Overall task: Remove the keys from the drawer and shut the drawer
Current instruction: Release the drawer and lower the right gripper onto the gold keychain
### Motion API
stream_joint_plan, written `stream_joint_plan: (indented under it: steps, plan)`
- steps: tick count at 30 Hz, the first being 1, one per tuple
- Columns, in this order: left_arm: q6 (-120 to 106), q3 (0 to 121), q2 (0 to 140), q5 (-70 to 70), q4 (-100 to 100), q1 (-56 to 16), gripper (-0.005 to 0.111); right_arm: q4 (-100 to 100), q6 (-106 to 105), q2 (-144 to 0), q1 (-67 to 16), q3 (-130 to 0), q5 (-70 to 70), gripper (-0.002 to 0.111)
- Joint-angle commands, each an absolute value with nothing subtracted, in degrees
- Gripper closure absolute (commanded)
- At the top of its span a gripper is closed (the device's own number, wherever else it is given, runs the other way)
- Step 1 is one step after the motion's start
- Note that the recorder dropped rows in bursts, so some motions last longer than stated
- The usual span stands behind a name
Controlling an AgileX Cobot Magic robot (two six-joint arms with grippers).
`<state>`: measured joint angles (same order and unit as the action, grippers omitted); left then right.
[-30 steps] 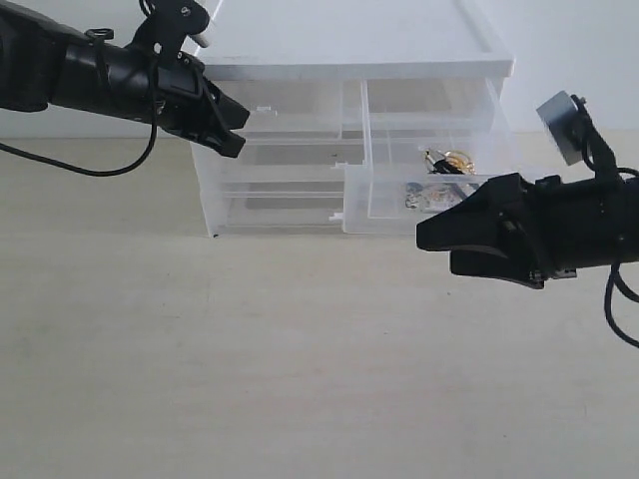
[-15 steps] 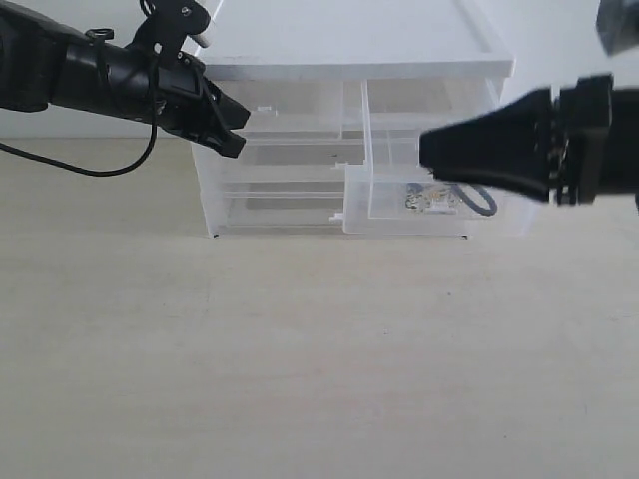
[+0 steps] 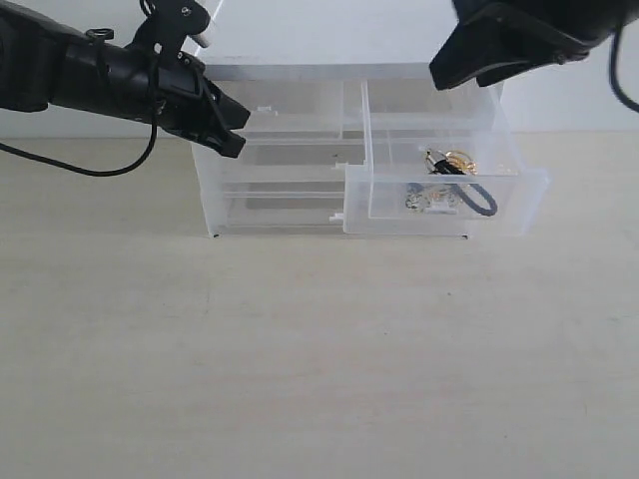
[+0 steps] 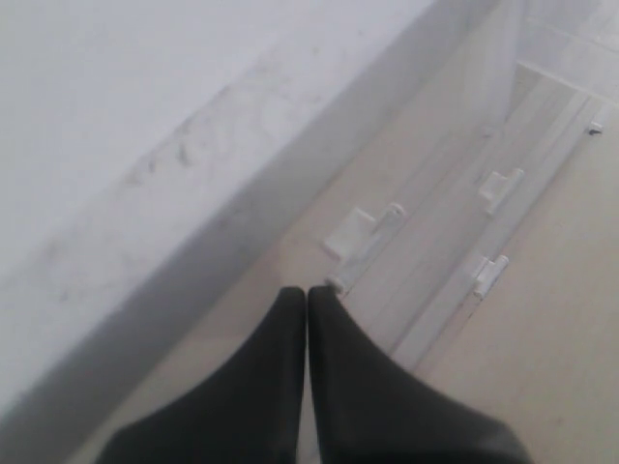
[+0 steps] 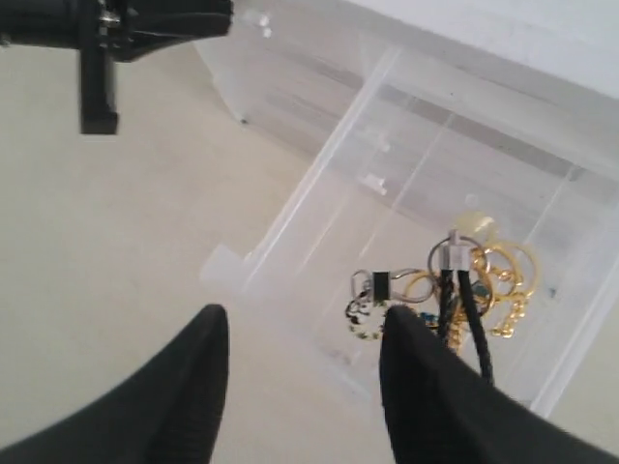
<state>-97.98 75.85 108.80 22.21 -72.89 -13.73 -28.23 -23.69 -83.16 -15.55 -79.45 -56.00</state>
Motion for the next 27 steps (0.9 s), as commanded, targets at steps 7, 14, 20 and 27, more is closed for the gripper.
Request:
stream_joint_plan:
  steps: [7, 14, 20, 27]
  plan:
    - [-97.8, 78.0, 109.1, 11.8, -76.5, -13.2, 0.103, -10.3, -8.3, -98.6, -20.0, -91.4, -59.3, 0.065]
    - [-97.8, 78.0, 109.1, 11.8, -76.5, -13.2, 0.103, -6.6, -8.7, -103.4, -20.0, -91.3, -56.8, 0.065]
    - [-97.8, 78.0, 109.1, 11.8, -76.5, -13.2, 0.103, -6.6, -9.5, -103.9, -20.0, -91.3, -54.7, 0.065]
    - [-97.8, 78.0, 109.1, 11.8, -76.5, -13.2, 0.103, -7.1, -10.5, -105.8, -20.0, -91.3, -54.9, 0.065]
